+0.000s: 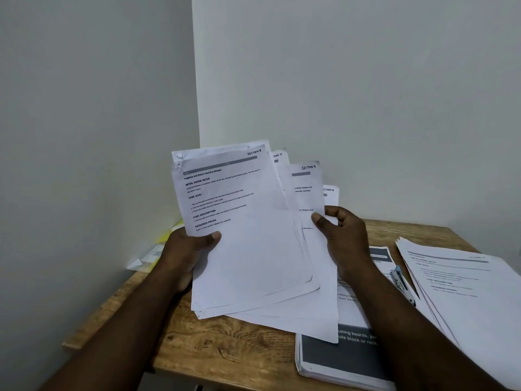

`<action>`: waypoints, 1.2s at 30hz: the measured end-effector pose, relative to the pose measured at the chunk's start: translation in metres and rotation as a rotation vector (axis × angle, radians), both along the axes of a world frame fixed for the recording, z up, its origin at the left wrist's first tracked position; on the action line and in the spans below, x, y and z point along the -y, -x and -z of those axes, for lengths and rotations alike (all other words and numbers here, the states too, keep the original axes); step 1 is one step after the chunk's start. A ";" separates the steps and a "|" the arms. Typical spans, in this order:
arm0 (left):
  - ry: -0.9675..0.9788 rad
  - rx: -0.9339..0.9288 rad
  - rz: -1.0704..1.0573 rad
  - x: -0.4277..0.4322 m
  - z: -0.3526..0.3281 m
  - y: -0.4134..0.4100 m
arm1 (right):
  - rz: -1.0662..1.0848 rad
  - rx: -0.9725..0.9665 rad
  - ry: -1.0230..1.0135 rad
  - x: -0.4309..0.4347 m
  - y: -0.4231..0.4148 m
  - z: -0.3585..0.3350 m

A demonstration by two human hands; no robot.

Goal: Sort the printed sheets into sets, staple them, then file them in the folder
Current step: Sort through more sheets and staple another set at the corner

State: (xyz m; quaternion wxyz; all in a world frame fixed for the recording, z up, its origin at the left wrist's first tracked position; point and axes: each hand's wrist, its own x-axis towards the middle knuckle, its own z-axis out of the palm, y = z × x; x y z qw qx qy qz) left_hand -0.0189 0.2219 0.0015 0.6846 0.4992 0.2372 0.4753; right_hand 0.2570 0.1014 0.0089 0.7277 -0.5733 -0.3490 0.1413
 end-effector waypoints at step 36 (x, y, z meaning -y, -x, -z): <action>-0.059 -0.007 -0.006 -0.008 0.006 0.000 | -0.105 -0.004 -0.041 0.011 0.016 -0.010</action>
